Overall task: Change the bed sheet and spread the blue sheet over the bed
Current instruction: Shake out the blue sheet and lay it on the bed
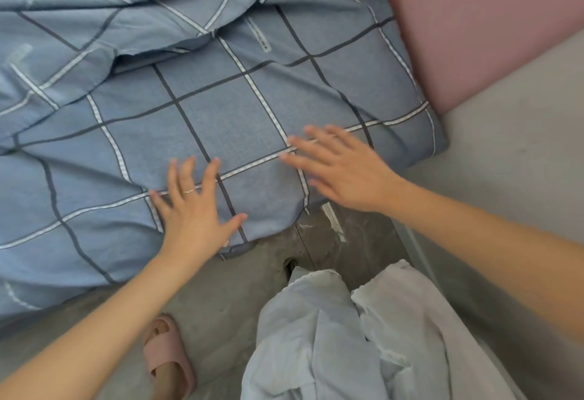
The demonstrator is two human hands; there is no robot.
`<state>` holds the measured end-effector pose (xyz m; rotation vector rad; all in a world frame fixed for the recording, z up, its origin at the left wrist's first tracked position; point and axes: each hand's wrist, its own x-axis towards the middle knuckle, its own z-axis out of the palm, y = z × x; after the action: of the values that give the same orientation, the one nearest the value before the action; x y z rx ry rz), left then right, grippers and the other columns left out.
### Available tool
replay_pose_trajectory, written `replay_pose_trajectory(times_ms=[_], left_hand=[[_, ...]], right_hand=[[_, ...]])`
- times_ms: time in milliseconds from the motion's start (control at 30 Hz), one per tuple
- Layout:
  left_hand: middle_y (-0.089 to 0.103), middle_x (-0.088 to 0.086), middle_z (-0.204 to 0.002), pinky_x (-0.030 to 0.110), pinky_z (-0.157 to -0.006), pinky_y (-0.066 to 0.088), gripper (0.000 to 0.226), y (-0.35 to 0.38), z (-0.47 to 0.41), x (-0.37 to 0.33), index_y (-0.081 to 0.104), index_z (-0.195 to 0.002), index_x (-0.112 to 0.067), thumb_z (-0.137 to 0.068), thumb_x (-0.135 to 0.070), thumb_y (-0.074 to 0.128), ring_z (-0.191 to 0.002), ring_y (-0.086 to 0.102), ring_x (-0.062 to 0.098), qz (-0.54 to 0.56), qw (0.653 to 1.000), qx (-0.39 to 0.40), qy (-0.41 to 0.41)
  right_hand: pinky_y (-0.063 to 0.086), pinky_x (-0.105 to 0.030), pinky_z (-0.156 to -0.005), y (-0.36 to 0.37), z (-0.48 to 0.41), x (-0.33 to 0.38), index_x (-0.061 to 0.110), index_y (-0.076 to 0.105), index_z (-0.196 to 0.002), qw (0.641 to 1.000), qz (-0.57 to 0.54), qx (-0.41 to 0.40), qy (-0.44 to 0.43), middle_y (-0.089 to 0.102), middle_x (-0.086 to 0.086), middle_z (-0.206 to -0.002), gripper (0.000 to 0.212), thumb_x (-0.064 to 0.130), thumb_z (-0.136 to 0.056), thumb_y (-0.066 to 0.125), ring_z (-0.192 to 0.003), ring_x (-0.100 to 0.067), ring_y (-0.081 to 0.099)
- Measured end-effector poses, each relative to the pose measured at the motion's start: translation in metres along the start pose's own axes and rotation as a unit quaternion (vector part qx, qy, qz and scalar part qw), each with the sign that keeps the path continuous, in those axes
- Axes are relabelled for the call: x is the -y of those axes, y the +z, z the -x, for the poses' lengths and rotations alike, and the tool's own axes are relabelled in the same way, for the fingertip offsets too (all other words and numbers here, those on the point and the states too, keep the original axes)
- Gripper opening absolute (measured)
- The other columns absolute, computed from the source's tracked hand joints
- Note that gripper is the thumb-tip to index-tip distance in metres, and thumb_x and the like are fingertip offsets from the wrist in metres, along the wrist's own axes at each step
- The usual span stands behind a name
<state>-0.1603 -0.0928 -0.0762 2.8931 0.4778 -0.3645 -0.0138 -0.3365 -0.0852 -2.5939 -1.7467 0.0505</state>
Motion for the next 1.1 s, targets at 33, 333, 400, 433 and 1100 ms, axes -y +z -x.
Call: replay_pose_trajectory(times_ms=[33, 333, 400, 433, 1100], left_hand=[[0.0, 0.01, -0.155, 0.073, -0.102, 0.012, 0.113, 0.003, -0.007, 0.005, 0.009, -0.151, -0.032, -0.064, -0.06, 0.075, -0.143, -0.007, 0.036, 0.012, 0.997, 0.053, -0.054], [-0.051, -0.004, -0.14, 0.078, -0.098, -0.002, 0.14, 0.019, -0.019, 0.013, -0.048, -0.123, -0.044, -0.056, -0.074, 0.071, -0.132, -0.042, 0.034, 0.002, 0.979, 0.179, -0.094], [-0.045, -0.002, -0.145, 0.077, -0.098, -0.003, 0.136, 0.02, -0.014, 0.015, -0.042, -0.131, -0.042, -0.059, -0.073, 0.069, -0.135, -0.038, 0.034, 0.011, 0.986, 0.149, -0.076], [-0.039, -0.001, -0.149, 0.076, -0.099, -0.003, 0.132, 0.022, -0.009, 0.018, -0.036, -0.136, -0.041, -0.061, -0.072, 0.069, -0.137, -0.035, 0.032, 0.016, 0.99, 0.128, -0.057], [0.051, 0.016, -0.124, 0.049, -0.09, 0.031, 0.078, -0.015, 0.131, 0.313, 0.052, -0.122, -0.008, -0.053, -0.009, 0.088, -0.112, 0.047, 0.035, -0.038, 0.992, -0.068, -0.098]], right_hand=[[0.014, -0.044, -0.112, 0.005, -0.008, -0.009, 0.025, 0.036, -0.145, 0.998, 0.03, 0.044, -0.044, 0.039, -0.005, -0.15, 0.054, 0.044, -0.096, 0.028, -0.138, -0.029, 0.034], [0.022, -0.049, -0.113, -0.01, -0.004, -0.091, 0.014, 0.009, -0.152, 0.762, -0.219, 0.061, 0.607, 0.015, -0.013, -0.157, 0.075, 0.057, -0.095, 0.031, -0.139, -0.036, 0.025], [0.025, -0.054, -0.109, -0.012, -0.013, -0.069, 0.008, 0.024, -0.148, 0.883, -0.071, 0.019, 0.464, 0.026, -0.02, -0.153, 0.064, 0.044, -0.096, 0.034, -0.136, -0.039, 0.03], [0.025, -0.058, -0.107, -0.013, -0.017, -0.058, 0.014, 0.026, -0.148, 0.945, -0.044, 0.04, 0.321, 0.026, -0.017, -0.153, 0.061, 0.043, -0.095, 0.033, -0.136, -0.039, 0.031], [0.035, -0.04, -0.097, 0.008, -0.116, 0.278, 0.012, 0.041, -0.129, 0.971, -0.16, -0.079, 0.158, 0.048, -0.011, -0.13, 0.066, 0.021, -0.07, 0.07, -0.118, -0.031, 0.045]])
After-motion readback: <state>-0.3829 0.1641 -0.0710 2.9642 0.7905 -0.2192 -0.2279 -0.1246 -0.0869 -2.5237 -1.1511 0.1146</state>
